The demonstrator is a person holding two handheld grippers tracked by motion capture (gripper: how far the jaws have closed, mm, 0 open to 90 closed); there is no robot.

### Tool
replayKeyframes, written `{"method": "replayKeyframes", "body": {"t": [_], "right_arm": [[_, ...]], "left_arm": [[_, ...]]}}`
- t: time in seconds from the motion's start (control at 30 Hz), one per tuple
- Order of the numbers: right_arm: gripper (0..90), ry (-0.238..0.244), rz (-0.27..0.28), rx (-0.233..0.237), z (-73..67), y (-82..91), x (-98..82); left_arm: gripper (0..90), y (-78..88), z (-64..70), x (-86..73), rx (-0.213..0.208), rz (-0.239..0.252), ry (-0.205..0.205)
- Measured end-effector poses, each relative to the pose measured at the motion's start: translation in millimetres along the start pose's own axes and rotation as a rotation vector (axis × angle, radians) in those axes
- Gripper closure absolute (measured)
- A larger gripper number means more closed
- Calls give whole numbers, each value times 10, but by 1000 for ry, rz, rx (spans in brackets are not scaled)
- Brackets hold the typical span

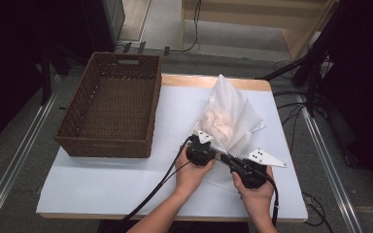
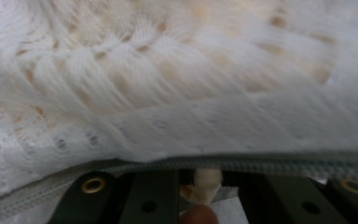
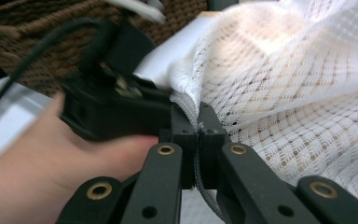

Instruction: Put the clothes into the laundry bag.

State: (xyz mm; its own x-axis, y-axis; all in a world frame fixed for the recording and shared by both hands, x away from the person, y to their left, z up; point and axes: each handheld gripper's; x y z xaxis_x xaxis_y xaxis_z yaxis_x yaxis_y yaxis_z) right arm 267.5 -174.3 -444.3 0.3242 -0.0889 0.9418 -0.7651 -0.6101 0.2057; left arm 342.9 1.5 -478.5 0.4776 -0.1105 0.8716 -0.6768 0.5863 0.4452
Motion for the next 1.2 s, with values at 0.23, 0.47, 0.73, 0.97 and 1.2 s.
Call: {"method": "replayKeyframes", "body": {"t": [0.23,0.47,0.73,0.97,1.2], "right_arm": [[896,-17,3,-21,102,12,-9],[896,-20,-1,-25,113,5,-14],[895,-17,-5,-21,110,-7,-29],[895,-13,-8,-19,100,-16,-40],[895,-13,-13,-15,103,-20,-52]], "left_arm": [[490,316,69,-44,-85,0,-103],[460,810,-74,-139,-64,39,-139],[398,1112,-342,-322,115,21,-102],[370,1020,-404,-385,136,-28,-48],[900,983,-443,-349,-24,-70,3]]}}
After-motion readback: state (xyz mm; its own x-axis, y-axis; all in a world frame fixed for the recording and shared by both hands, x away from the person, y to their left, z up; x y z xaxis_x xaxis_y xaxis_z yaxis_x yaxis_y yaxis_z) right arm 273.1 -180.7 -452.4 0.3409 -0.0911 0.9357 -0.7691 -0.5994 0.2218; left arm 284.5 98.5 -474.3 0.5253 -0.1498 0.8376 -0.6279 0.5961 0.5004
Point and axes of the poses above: each handheld gripper's, and its own axes: y roughly backward along the jaws, x roughly out of its top, z roughly to its right, and after that the axes turned 11 degrees about z, right-handed
